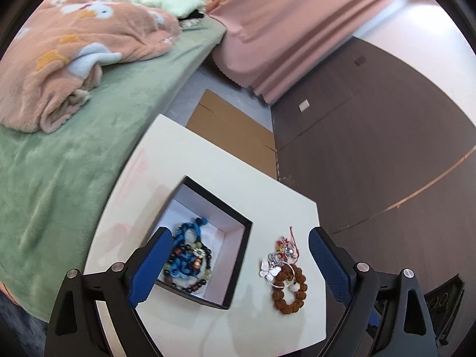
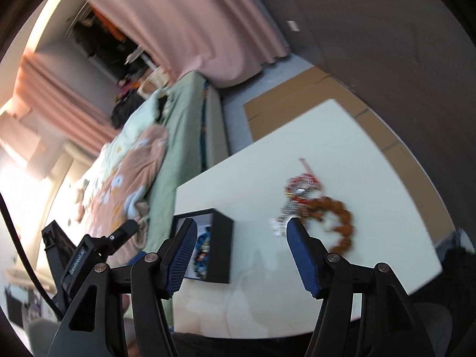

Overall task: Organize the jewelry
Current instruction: 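Move both tools back over the remaining jewelry on the table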

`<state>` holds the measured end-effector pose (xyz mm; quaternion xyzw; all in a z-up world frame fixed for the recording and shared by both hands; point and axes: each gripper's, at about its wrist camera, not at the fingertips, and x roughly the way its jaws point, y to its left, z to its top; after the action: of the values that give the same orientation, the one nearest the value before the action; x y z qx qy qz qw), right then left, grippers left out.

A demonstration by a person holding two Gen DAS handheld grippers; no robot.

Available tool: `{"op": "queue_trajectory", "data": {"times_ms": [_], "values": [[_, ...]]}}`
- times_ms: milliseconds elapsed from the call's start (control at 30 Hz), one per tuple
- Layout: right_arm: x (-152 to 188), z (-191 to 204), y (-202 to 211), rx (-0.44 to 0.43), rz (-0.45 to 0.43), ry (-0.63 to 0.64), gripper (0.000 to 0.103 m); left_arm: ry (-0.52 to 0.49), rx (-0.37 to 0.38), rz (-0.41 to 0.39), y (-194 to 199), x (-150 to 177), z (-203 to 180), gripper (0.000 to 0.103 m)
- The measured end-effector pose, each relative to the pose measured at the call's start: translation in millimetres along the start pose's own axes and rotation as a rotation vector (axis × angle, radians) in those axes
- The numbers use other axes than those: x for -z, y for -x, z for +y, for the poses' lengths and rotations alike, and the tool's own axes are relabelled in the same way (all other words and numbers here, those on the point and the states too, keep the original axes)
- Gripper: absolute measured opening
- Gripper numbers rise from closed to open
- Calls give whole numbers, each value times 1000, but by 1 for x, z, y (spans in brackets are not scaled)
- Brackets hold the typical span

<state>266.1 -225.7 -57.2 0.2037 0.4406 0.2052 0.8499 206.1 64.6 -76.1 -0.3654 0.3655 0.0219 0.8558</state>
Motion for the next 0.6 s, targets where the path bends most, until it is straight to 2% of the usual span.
{"op": "queue_trajectory", "data": {"times_ms": [300, 500, 600], "values": [[4, -40, 24, 35, -36, -48, 63, -158, 26, 59, -20, 23, -45, 93], [8, -63, 26, 55, -32, -84, 63, -242, 53, 151, -40, 40, -71, 81], [10, -78, 26, 62, -28, -114, 63, -285, 26, 200, -55, 49, -82, 78]]}}
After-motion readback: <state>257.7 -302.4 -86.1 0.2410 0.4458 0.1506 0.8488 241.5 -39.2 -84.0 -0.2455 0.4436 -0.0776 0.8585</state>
